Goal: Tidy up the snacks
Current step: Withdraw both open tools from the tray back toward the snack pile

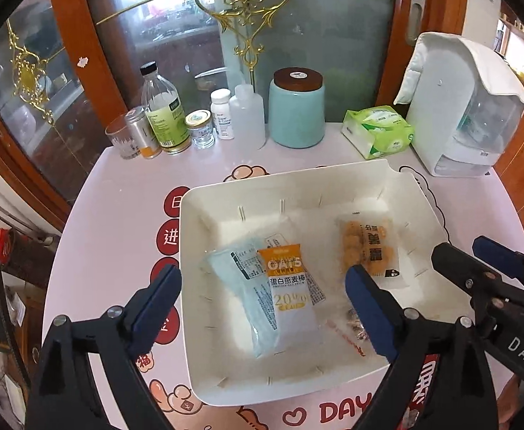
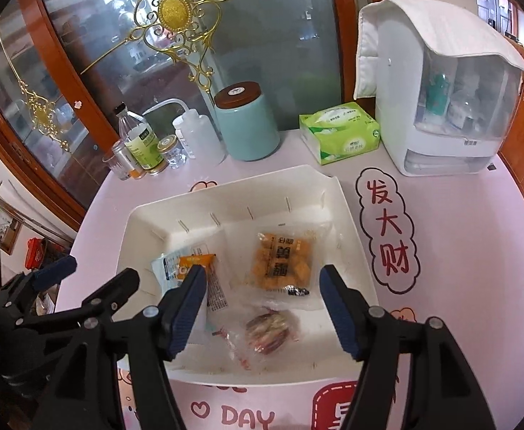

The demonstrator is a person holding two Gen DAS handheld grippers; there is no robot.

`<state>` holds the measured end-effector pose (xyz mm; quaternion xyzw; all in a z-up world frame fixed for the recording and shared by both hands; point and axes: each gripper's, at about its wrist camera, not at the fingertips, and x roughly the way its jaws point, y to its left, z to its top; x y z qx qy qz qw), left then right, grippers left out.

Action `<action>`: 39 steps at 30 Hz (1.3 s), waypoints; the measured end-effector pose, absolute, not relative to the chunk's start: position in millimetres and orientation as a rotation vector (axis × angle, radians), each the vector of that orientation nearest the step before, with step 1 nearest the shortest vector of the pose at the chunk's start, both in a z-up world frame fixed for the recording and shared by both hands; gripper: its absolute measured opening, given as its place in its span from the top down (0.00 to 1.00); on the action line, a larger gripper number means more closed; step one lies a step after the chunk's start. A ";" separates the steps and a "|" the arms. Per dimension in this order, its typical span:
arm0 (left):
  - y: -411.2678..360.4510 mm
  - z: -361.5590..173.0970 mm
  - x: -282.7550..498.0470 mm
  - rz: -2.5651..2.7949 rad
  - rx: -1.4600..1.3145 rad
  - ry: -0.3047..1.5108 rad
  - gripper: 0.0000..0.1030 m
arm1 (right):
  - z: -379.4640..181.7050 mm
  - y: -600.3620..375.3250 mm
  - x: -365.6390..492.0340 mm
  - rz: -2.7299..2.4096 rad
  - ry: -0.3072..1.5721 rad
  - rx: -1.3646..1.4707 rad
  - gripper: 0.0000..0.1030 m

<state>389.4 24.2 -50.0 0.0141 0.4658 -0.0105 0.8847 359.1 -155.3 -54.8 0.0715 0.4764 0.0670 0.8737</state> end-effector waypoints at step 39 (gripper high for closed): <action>23.5 22.3 222.1 -0.068 0.046 0.920 0.10 | -0.9 -152.0 218.9 0.292 0.934 0.061 0.36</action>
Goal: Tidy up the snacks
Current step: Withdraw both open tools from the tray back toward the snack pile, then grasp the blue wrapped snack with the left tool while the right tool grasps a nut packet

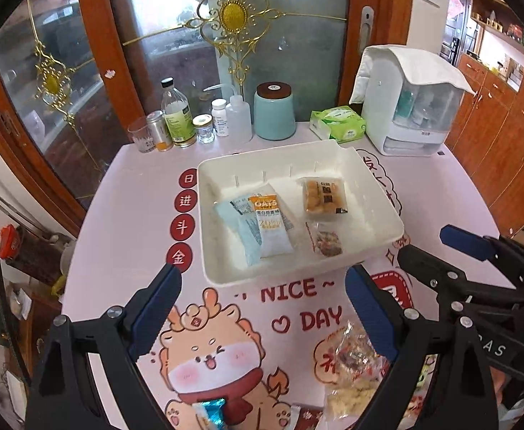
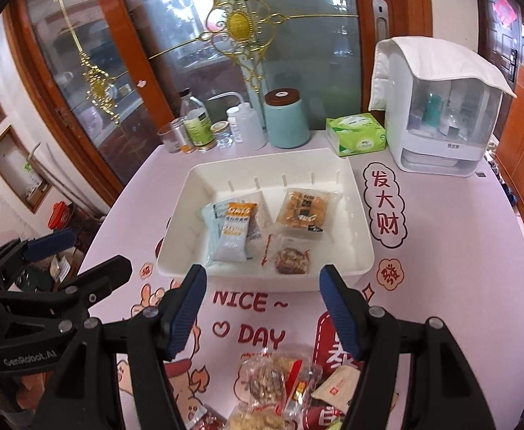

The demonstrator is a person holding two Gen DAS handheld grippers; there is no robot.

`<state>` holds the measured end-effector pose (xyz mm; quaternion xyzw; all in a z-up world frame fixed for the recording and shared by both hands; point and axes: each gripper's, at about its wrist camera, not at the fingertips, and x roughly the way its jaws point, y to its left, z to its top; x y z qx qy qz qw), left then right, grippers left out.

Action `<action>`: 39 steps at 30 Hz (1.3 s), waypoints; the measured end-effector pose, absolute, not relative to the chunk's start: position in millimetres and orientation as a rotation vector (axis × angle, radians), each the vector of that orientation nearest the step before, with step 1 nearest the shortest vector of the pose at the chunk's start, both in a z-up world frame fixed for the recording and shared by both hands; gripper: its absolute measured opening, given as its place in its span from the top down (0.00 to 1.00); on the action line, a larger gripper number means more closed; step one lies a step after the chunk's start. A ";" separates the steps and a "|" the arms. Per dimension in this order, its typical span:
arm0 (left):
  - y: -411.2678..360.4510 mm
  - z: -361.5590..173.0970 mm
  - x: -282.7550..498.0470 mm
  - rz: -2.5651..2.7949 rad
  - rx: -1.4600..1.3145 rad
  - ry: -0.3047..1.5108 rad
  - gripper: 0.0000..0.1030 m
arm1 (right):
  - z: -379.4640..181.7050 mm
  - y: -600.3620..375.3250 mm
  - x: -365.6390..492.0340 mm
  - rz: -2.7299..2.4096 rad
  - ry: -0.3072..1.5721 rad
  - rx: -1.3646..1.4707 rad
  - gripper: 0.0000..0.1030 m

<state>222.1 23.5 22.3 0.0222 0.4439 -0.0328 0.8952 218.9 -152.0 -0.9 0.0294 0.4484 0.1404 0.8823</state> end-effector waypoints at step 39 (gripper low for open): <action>128.2 -172.7 102.5 0.135 -0.155 1.270 0.10 | -140.6 -132.3 151.8 0.329 1.203 -0.110 0.36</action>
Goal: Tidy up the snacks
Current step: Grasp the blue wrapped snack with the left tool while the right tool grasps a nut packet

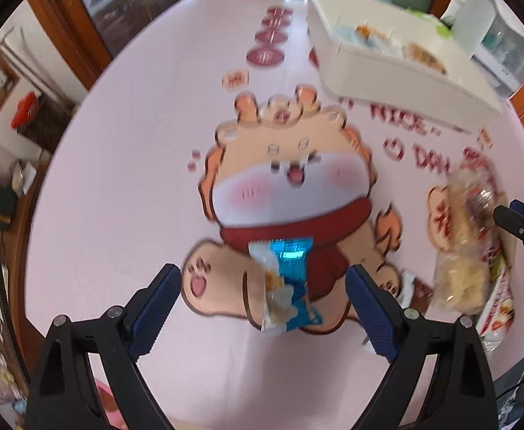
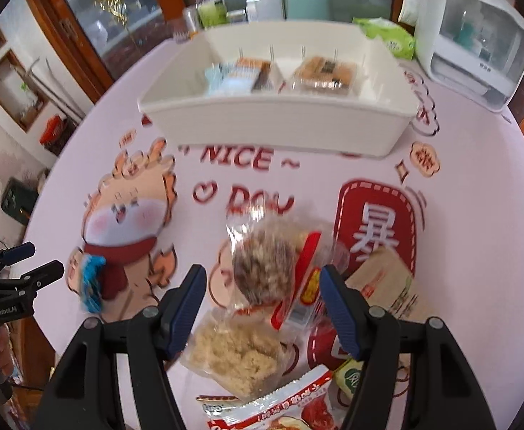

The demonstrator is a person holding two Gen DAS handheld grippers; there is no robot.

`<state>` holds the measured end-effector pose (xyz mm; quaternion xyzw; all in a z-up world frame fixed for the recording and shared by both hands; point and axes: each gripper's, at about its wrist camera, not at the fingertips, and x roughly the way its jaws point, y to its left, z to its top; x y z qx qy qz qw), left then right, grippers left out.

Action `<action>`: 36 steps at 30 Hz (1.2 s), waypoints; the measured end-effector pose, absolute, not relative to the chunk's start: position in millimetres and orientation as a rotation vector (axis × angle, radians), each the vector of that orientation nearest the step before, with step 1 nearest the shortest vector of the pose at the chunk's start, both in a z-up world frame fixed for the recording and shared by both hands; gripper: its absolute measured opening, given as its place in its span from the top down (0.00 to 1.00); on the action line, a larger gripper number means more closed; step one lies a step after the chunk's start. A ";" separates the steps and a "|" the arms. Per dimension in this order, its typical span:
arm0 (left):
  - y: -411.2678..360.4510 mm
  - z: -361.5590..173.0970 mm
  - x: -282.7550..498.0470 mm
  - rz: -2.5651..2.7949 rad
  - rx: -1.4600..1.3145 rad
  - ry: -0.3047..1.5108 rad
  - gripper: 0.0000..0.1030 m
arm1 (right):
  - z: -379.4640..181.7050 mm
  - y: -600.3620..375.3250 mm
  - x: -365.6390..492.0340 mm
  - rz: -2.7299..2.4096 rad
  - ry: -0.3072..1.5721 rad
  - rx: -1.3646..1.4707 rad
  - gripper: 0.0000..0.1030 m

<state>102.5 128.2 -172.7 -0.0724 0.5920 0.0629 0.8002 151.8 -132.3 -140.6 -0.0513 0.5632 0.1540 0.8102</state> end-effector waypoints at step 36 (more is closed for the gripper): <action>104.8 -186.2 101.7 0.126 -0.175 1.232 0.73 | -152.0 -115.0 130.5 0.355 1.142 -0.138 0.56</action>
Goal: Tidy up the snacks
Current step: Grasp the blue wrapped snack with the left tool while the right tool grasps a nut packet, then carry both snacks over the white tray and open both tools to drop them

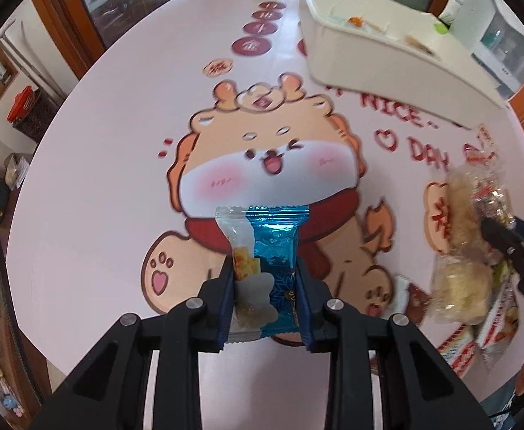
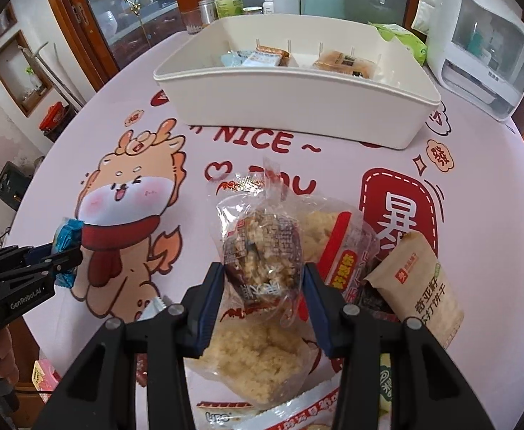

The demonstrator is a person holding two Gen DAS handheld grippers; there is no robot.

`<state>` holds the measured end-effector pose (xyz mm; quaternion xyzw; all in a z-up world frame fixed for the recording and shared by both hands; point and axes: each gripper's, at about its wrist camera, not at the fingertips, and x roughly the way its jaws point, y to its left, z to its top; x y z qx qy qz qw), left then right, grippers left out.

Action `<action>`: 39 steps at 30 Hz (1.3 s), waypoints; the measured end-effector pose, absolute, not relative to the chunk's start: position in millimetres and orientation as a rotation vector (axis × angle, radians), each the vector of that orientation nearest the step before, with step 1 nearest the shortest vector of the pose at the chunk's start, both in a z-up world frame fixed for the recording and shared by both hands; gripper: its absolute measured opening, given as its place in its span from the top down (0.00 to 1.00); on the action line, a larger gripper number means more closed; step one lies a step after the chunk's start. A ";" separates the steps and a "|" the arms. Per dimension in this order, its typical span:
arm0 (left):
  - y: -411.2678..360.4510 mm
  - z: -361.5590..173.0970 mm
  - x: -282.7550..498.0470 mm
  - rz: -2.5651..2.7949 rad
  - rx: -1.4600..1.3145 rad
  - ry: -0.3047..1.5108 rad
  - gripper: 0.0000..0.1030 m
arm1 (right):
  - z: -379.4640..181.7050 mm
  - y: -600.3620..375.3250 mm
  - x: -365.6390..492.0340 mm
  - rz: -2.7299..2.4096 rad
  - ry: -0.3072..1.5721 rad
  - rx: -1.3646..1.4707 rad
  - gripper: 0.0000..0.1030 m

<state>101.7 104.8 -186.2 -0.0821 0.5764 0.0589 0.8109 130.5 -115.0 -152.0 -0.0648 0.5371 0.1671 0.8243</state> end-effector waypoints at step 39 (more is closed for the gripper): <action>8.9 7.3 241.7 -0.054 0.106 0.937 0.72 | 32.2 -151.5 200.1 0.366 0.751 -0.041 0.56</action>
